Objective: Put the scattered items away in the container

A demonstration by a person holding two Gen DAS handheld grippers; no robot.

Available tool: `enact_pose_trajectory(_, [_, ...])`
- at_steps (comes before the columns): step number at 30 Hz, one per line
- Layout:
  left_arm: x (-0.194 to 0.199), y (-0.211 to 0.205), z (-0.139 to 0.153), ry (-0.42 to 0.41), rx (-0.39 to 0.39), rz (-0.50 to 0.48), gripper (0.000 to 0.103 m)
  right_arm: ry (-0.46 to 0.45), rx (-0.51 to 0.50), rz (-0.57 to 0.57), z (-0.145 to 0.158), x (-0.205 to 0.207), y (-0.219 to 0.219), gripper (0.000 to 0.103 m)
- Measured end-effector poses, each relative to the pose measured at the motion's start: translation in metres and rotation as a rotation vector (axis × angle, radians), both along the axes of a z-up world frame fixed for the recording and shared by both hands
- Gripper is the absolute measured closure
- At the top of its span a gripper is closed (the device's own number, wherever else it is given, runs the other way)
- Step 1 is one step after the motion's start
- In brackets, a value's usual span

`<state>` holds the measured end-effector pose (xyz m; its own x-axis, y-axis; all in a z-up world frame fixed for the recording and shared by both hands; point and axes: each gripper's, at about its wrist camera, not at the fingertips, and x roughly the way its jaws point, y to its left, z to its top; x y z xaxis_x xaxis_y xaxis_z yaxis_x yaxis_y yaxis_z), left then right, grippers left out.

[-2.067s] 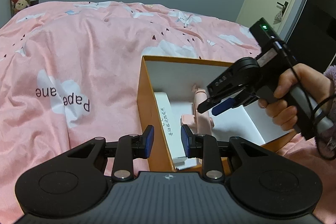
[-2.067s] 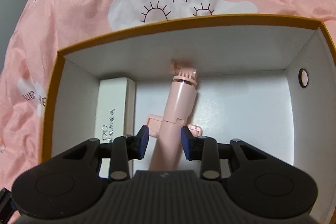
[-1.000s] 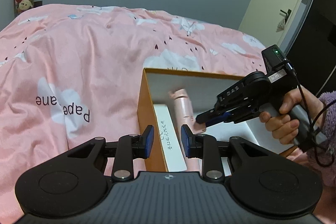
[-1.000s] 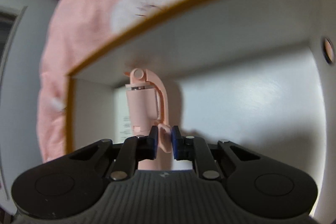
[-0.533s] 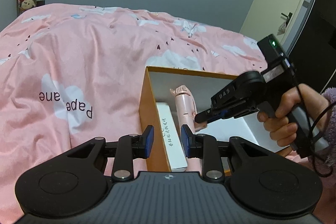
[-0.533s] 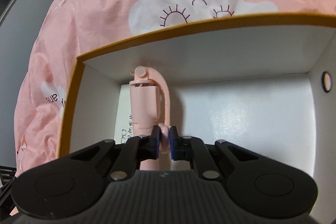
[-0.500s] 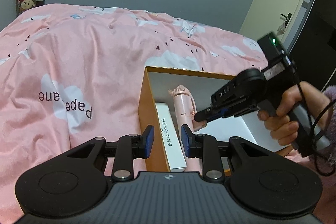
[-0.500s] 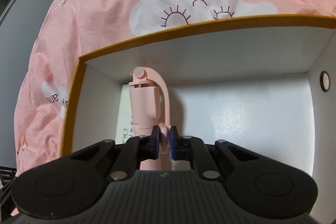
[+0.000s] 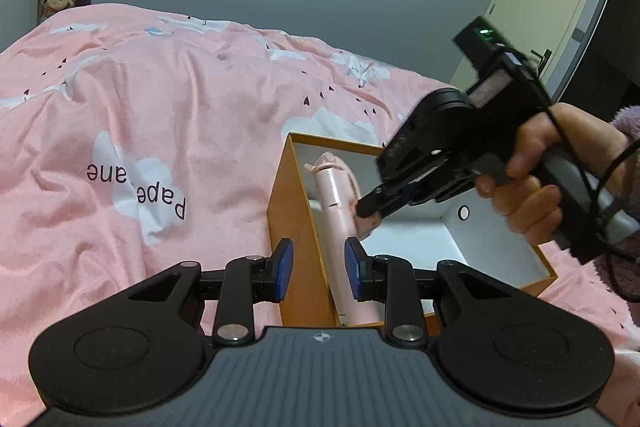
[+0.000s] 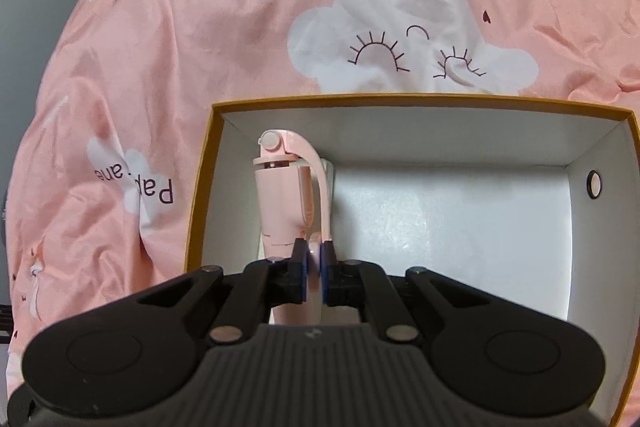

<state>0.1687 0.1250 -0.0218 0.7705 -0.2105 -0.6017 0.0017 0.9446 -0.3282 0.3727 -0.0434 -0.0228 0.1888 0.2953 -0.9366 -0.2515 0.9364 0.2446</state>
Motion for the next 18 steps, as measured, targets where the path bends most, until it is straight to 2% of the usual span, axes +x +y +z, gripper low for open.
enact_pose_trajectory(6, [-0.006,0.010,0.000,-0.012,-0.024,0.020,0.071,0.008,-0.027,-0.040,-0.005,-0.004,0.030,0.095])
enact_pose_trajectory(11, [-0.007,0.016,0.002,-0.019,-0.037,0.033,0.071,-0.004,-0.073,-0.011,-0.006,-0.011,0.051,0.090])
enact_pose_trajectory(18, [-0.007,0.017,0.001,-0.020,-0.039,0.030,0.071,-0.051,-0.109,0.008,-0.003,-0.018,0.047,0.094])
